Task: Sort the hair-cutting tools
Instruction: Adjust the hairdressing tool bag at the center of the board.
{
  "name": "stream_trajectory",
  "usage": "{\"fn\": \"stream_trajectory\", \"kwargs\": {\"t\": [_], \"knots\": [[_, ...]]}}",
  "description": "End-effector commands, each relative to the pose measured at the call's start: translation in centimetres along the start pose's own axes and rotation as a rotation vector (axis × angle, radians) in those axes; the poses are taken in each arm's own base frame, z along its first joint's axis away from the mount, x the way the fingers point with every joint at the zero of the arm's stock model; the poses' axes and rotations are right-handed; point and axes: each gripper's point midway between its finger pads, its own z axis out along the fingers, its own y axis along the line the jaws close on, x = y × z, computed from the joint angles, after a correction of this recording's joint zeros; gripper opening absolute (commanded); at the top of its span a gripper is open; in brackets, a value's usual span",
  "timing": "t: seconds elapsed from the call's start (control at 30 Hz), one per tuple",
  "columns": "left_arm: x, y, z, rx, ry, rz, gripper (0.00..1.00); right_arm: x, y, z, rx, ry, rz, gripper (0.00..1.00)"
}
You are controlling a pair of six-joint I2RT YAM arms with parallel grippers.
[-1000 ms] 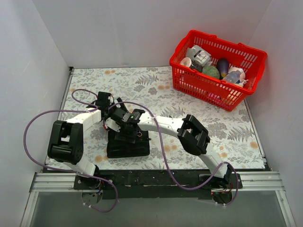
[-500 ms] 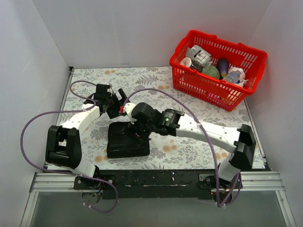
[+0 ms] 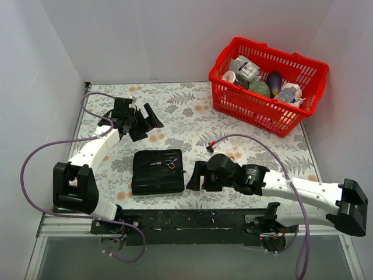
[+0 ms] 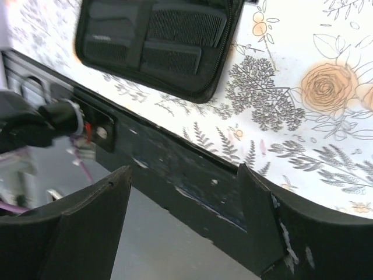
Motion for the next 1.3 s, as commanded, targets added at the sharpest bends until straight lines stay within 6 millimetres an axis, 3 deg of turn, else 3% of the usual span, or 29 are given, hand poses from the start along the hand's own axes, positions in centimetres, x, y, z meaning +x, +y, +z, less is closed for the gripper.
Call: {"fn": "stream_trajectory", "kwargs": {"t": [0.0, 0.17, 0.3, 0.47, 0.67, 0.87, 1.0, 1.17, 1.2, 1.27], "knots": [[0.9, -0.4, -4.7, 0.000, -0.037, 0.027, 0.98, -1.5, 1.1, 0.1, -0.119, -0.117, 0.337, 0.78], [2.6, 0.4, -6.9, 0.000, -0.057, 0.025, 0.98, -0.6, -0.3, 1.2, -0.196, -0.143, 0.520, 0.73], [3.2, 0.1, -7.9, 0.021, -0.058, 0.025, 0.98, -1.3, -1.1, 2.1, -0.243, -0.214, 0.596, 0.72], [3.4, -0.7, -8.7, 0.059, -0.058, 0.027, 0.98, -2.9, -0.9, 2.8, -0.278, -0.291, 0.630, 0.72], [3.5, -0.7, -9.0, 0.059, -0.058, 0.032, 0.98, -1.7, -0.3, 5.3, -0.314, -0.214, 0.695, 0.70], [3.6, -1.0, -9.4, 0.067, -0.056, 0.037, 0.98, -0.8, -1.1, 7.4, -0.298, -0.181, 0.730, 0.70], [3.6, -1.2, -9.7, 0.074, -0.053, 0.038, 0.98, -0.1, -0.8, 8.9, -0.330, -0.122, 0.754, 0.69], [3.6, -1.2, -10.1, 0.066, -0.053, 0.045, 0.98, -0.4, 1.6, 9.8, -0.443, -0.067, 0.768, 0.65], [3.6, -1.2, -10.2, 0.067, -0.057, 0.046, 0.98, 0.3, 1.3, 10.6, -0.432, -0.034, 0.767, 0.63], [3.7, -1.2, -10.4, 0.065, -0.057, 0.047, 0.98, -0.7, 2.6, 10.8, -0.494, -0.036, 0.772, 0.61]]}}
